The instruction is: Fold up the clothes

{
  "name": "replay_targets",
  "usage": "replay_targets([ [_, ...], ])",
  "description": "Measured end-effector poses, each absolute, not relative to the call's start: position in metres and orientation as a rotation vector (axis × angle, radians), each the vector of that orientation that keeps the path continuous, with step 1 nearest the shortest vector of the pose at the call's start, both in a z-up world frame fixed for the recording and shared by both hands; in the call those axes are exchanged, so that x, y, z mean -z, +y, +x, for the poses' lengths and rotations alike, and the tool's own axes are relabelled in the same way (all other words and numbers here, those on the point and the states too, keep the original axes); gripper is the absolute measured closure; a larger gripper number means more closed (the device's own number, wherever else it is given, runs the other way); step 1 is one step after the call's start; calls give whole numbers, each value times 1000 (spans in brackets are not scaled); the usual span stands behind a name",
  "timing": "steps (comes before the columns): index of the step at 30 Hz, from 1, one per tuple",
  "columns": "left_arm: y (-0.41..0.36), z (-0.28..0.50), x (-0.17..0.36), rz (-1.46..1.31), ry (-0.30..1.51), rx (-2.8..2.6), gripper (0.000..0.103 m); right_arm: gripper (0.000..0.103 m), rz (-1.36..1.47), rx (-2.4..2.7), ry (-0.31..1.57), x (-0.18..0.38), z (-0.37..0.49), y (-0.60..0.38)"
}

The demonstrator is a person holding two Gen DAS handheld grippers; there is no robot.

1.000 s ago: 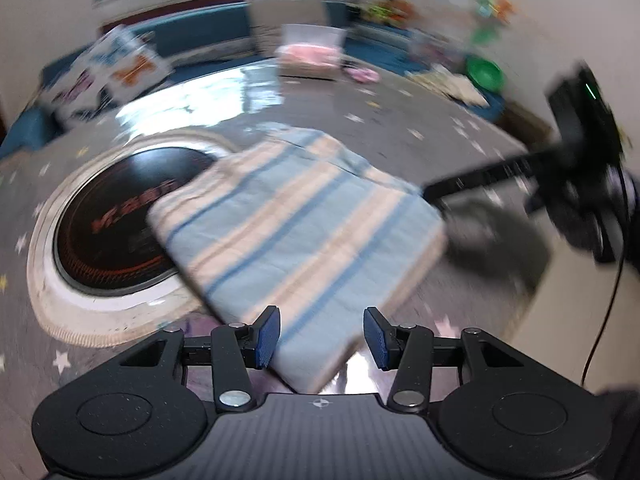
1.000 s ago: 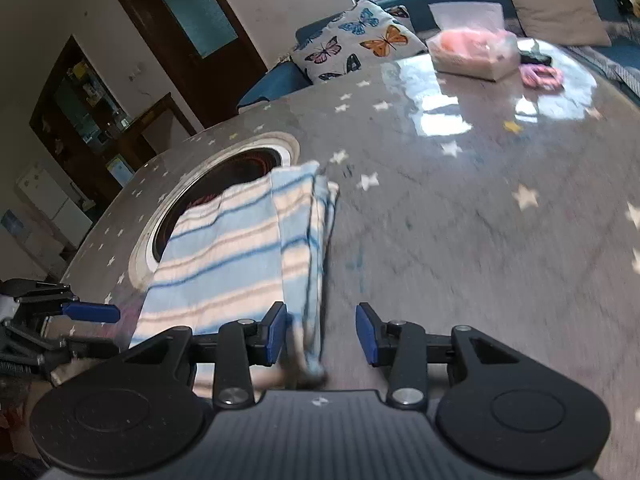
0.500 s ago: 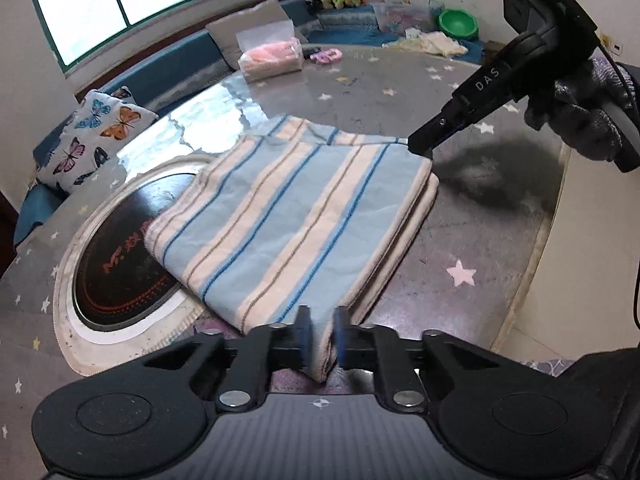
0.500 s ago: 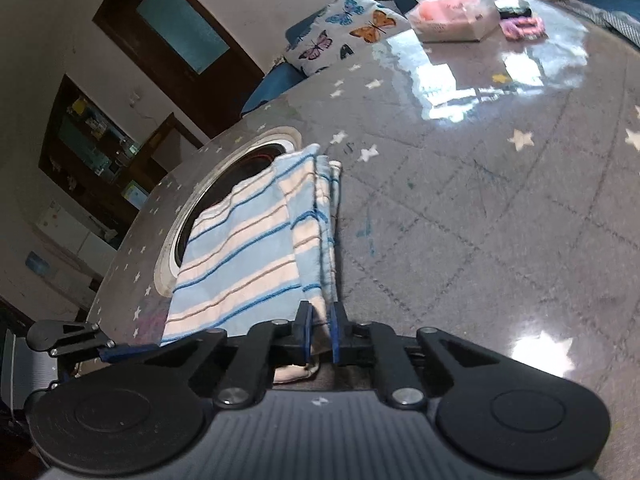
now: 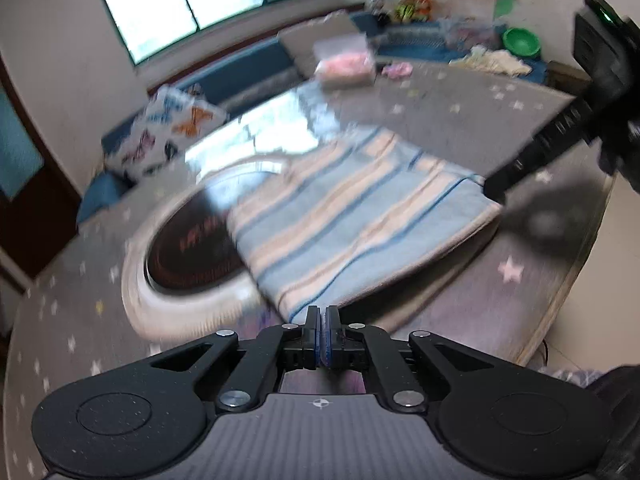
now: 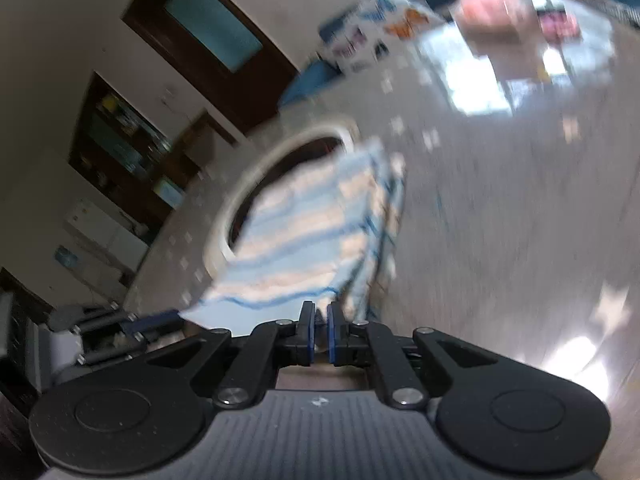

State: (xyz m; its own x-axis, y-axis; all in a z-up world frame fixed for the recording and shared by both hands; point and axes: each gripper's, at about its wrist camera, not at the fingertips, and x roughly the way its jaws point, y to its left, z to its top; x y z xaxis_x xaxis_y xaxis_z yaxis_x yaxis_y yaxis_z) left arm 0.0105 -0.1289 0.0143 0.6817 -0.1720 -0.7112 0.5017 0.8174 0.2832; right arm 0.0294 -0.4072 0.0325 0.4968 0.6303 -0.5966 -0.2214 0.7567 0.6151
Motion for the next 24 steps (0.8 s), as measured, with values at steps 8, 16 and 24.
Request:
replay_targets([
  [8, -99, 18, -5, 461, 792, 316, 102, 90, 469, -530, 933, -27, 27, -405],
  [16, -101, 27, -37, 325, 725, 383, 98, 90, 324, -541, 802, -59, 36, -388],
  [24, -115, 36, -7, 363, 812, 485, 97, 90, 214, -534, 824, -38, 50, -365],
])
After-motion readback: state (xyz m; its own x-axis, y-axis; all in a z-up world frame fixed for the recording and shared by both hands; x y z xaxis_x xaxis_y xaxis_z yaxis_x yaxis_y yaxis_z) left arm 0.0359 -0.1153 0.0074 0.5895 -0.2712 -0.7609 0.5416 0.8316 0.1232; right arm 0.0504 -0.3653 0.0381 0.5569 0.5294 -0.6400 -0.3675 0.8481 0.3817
